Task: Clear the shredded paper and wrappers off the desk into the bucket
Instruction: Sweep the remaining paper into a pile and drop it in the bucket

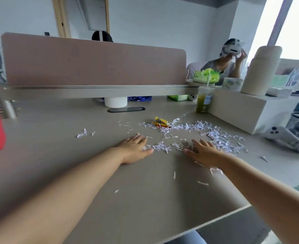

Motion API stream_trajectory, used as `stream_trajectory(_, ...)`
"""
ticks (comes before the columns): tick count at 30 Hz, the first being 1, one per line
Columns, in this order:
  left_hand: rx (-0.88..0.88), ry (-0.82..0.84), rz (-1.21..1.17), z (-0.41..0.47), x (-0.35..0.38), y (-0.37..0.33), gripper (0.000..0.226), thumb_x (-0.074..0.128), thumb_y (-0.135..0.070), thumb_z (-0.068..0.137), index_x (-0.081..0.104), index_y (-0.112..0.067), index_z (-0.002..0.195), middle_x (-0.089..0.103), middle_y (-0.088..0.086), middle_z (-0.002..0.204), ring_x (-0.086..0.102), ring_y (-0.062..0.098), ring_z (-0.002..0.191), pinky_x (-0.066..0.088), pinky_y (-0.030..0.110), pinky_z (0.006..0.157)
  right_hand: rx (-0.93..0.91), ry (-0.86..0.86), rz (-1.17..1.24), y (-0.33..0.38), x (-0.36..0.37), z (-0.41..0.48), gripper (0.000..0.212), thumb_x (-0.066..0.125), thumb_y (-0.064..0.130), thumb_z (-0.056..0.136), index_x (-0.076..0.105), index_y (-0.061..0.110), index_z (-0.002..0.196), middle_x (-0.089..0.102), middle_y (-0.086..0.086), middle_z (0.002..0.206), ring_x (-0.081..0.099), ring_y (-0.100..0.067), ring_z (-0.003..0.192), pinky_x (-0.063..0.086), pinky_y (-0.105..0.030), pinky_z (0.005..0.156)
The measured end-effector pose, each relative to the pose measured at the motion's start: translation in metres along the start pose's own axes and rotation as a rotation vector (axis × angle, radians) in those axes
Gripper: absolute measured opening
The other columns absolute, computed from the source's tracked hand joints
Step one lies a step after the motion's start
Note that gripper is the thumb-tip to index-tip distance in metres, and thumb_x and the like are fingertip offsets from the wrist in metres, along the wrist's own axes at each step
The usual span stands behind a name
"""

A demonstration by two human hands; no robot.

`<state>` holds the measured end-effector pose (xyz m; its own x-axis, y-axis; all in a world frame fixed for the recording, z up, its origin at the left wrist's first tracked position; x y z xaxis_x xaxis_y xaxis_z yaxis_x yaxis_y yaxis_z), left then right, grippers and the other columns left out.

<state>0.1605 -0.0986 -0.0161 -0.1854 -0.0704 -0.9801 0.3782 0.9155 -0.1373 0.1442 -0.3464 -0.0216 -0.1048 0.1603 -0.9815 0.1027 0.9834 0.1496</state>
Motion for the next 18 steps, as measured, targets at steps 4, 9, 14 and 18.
stream_trajectory(4, 0.075, -0.008, -0.051, -0.002, 0.004, -0.019, 0.065, 0.021, -0.05, 0.095, -0.001, -0.018, 0.146, -0.005, 0.0, 0.158, -0.005, 0.013, 0.145, -0.001, 0.033, 0.119, -0.225, -0.052, -0.003, 0.047, 0.007, -0.006, 0.06, 0.024, 0.056, 0.091, 0.016, 0.028, 0.143, 0.011, 0.001, 0.157, 0.007, -0.023, 0.145, 0.01, -0.045, 0.118)
stream_trajectory(9, 0.052, -0.071, -0.259, -0.028, -0.009, -0.003, 0.073, 0.033, -0.054, 0.09, 0.0, -0.021, 0.146, -0.003, -0.002, 0.158, -0.002, 0.011, 0.145, 0.002, 0.031, 0.119, -0.389, -0.108, 0.316, 0.069, -0.018, -0.021, 0.047, 0.042, 0.04, 0.092, 0.038, 0.021, 0.136, 0.038, -0.004, 0.146, 0.042, -0.024, 0.128, 0.034, -0.028, 0.103)
stream_trajectory(14, 0.189, 0.073, 0.017, -0.075, 0.001, -0.011, 0.116, 0.013, -0.096, 0.047, -0.015, -0.034, 0.142, -0.02, -0.011, 0.154, -0.022, 0.008, 0.14, -0.003, 0.038, 0.119, -0.444, -0.068, 0.295, 0.03, -0.028, -0.052, 0.065, 0.06, 0.049, 0.078, 0.037, 0.028, 0.135, 0.038, 0.002, 0.146, 0.037, -0.016, 0.133, 0.028, -0.027, 0.108)
stream_trajectory(18, 0.21, 0.092, 0.144, -0.099, 0.013, -0.007, 0.111, 0.001, -0.099, 0.037, -0.029, -0.042, 0.127, -0.027, -0.011, 0.152, -0.029, 0.003, 0.133, -0.006, 0.041, 0.117, -0.448, 0.013, 0.106, 0.005, -0.014, -0.077, 0.095, 0.05, 0.077, 0.06, 0.015, 0.041, 0.141, 0.014, 0.006, 0.156, 0.009, -0.016, 0.144, 0.011, -0.047, 0.119)
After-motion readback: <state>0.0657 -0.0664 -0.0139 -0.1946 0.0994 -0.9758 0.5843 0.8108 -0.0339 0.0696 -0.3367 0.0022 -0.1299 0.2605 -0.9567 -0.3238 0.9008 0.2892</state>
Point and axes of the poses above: each hand's wrist, its own z-axis towards the middle knuckle, its own x-axis out of the palm, y = z × x, the point moved 5 cm from there along z, towards the middle knuckle
